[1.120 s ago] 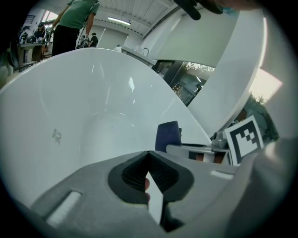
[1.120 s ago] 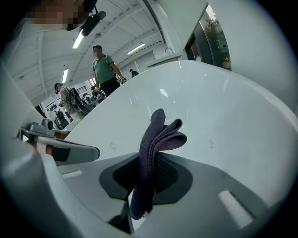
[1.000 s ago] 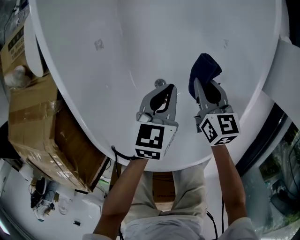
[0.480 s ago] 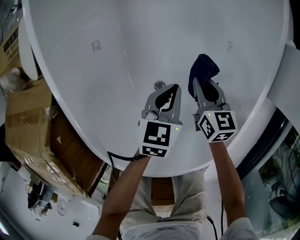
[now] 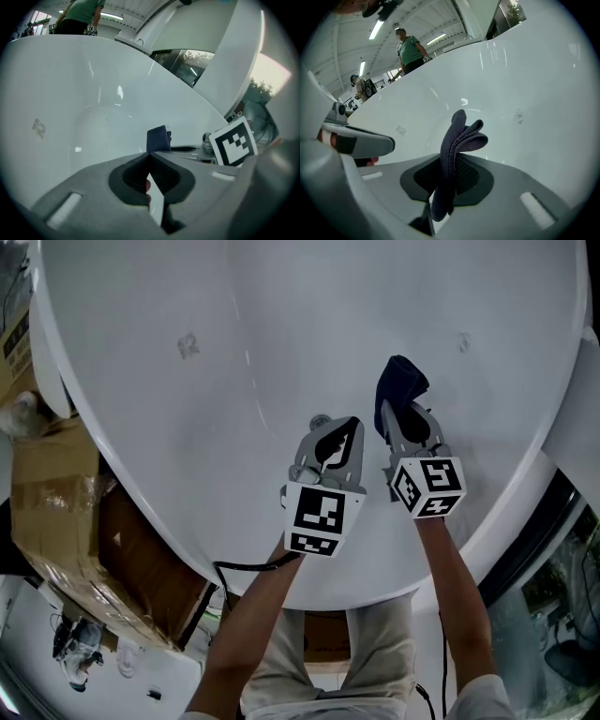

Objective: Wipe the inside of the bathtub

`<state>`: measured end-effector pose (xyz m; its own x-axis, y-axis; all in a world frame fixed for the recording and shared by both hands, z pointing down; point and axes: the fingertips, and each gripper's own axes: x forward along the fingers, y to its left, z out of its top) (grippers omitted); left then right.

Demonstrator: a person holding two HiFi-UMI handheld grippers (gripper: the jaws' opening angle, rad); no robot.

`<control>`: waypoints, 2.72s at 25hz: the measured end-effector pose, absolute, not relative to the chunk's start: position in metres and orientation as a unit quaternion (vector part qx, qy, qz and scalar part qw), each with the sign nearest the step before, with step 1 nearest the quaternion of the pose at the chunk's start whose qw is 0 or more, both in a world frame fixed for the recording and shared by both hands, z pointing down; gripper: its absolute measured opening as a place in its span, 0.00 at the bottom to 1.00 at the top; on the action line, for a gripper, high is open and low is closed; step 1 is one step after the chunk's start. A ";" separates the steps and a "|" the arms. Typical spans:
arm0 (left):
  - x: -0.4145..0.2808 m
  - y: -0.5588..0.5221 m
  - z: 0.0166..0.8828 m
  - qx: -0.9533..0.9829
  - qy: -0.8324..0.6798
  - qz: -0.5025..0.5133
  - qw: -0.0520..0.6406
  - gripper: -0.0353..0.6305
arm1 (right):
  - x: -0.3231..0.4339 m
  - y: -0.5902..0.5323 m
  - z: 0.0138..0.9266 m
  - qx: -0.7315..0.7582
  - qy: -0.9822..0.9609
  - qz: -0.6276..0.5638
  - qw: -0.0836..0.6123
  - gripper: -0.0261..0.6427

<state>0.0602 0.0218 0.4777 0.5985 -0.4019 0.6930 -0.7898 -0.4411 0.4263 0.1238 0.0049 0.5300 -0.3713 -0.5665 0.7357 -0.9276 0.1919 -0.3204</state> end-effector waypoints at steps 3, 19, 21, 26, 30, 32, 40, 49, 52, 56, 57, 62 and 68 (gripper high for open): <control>0.061 0.020 0.488 0.810 -0.367 0.257 0.378 0.05 | 0.121 0.002 0.544 0.507 -0.734 0.383 0.240 0.13; 0.066 0.019 0.523 0.813 -0.360 0.264 0.375 0.05 | 0.125 -0.008 0.595 0.525 -0.712 0.390 0.255 0.13; 0.067 0.020 0.528 0.812 -0.358 0.266 0.376 0.05 | 0.128 -0.007 0.600 0.527 -0.709 0.394 0.255 0.13; 0.070 0.022 0.539 0.812 -0.354 0.270 0.377 0.05 | 0.137 -0.008 0.617 0.534 -0.698 0.398 0.264 0.13; 0.071 0.022 0.546 0.813 -0.351 0.274 0.376 0.05 | 0.146 -0.008 0.639 0.543 -0.680 0.407 0.278 0.13; 0.073 0.021 0.548 0.813 -0.351 0.273 0.375 0.05 | 0.151 -0.008 0.648 0.546 -0.673 0.409 0.286 0.13; 0.075 0.025 0.556 0.815 -0.344 0.277 0.376 0.05 | 0.158 -0.003 0.668 0.544 -0.665 0.414 0.300 0.13; 0.075 0.028 0.562 0.813 -0.342 0.284 0.377 0.05 | 0.169 -0.005 0.696 0.556 -0.633 0.430 0.325 0.13; 0.078 0.031 0.563 0.813 -0.338 0.284 0.380 0.05 | 0.172 -0.008 0.703 0.561 -0.623 0.437 0.327 0.13; 0.081 0.033 0.566 0.813 -0.332 0.282 0.387 0.05 | 0.178 -0.012 0.710 0.571 -0.611 0.443 0.325 0.13; 0.081 0.034 0.567 0.812 -0.332 0.283 0.387 0.05 | 0.178 -0.013 0.711 0.571 -0.609 0.443 0.326 0.13; 0.080 0.035 0.573 0.809 -0.334 0.286 0.390 0.05 | 0.182 -0.012 0.717 0.576 -0.600 0.445 0.331 0.13; 0.077 0.033 0.573 0.807 -0.337 0.286 0.392 0.05 | 0.185 -0.006 0.727 0.585 -0.576 0.455 0.345 0.13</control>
<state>0.0773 0.0334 0.5729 0.6088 -0.3204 0.7257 -0.7686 -0.4650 0.4395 0.1852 -0.0064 0.7266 -0.0782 -0.3607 0.9294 -0.9878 -0.0976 -0.1210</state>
